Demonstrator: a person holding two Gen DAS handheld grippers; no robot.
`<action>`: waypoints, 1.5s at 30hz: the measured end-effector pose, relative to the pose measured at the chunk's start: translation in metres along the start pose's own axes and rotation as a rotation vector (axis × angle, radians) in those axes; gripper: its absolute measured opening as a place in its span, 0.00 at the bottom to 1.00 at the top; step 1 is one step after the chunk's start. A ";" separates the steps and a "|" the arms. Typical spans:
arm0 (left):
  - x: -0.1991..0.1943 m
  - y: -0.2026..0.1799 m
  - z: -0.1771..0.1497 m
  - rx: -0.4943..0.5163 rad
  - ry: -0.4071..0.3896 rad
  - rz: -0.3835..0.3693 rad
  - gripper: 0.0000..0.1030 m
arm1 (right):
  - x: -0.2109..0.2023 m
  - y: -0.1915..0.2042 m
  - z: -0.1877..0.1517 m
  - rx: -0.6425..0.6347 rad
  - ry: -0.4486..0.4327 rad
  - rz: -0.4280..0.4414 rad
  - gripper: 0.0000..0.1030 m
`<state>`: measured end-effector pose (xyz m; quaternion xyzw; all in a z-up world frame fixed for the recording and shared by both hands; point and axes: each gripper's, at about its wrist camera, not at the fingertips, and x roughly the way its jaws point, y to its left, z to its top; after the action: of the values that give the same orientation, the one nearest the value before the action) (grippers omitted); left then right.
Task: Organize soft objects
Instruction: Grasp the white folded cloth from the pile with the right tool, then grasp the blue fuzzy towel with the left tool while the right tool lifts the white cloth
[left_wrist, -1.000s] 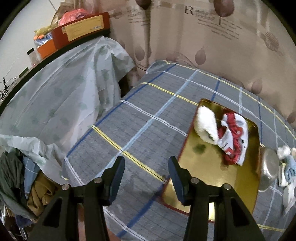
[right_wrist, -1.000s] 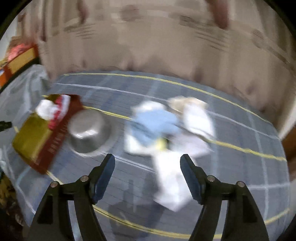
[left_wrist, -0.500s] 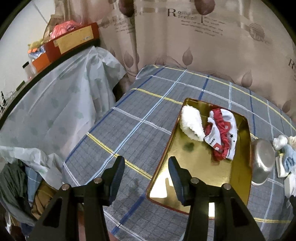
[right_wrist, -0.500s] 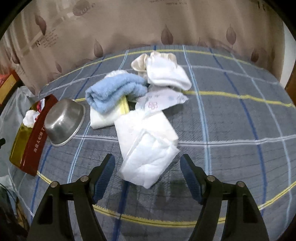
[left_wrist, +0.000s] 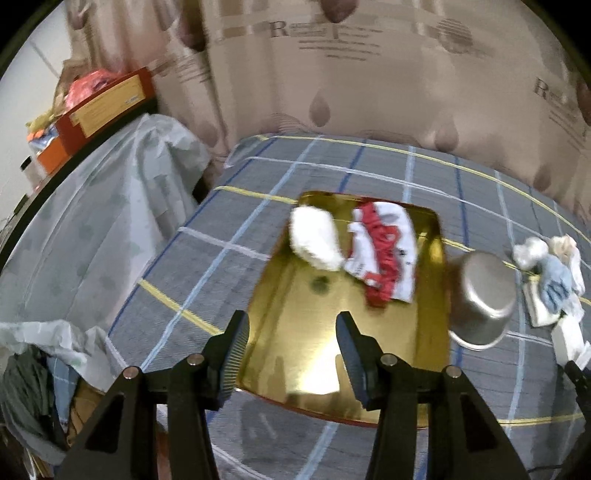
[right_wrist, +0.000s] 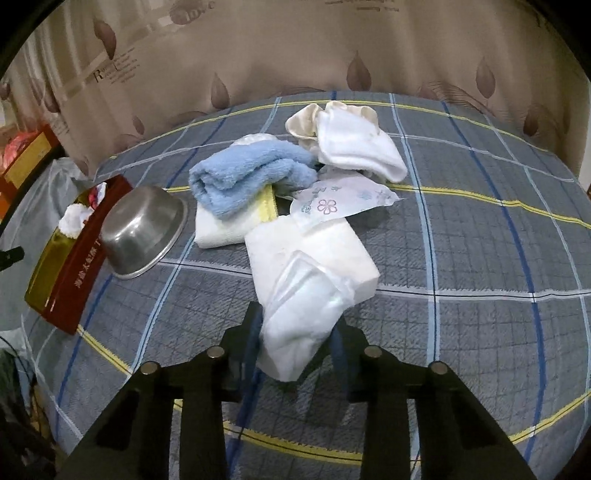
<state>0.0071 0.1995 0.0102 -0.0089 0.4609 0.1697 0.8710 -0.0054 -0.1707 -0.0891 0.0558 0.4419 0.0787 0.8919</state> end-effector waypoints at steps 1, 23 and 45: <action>-0.002 -0.006 0.001 0.010 -0.003 -0.008 0.48 | -0.002 -0.001 -0.001 0.001 -0.003 0.004 0.26; -0.009 -0.157 0.015 0.238 0.055 -0.345 0.48 | -0.023 -0.051 0.005 -0.049 -0.085 -0.234 0.22; 0.018 -0.319 0.047 0.479 0.155 -0.468 0.60 | 0.002 -0.102 0.001 0.088 -0.078 -0.289 0.23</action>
<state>0.1507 -0.0884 -0.0221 0.0774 0.5381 -0.1489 0.8260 0.0057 -0.2710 -0.1074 0.0339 0.4133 -0.0720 0.9071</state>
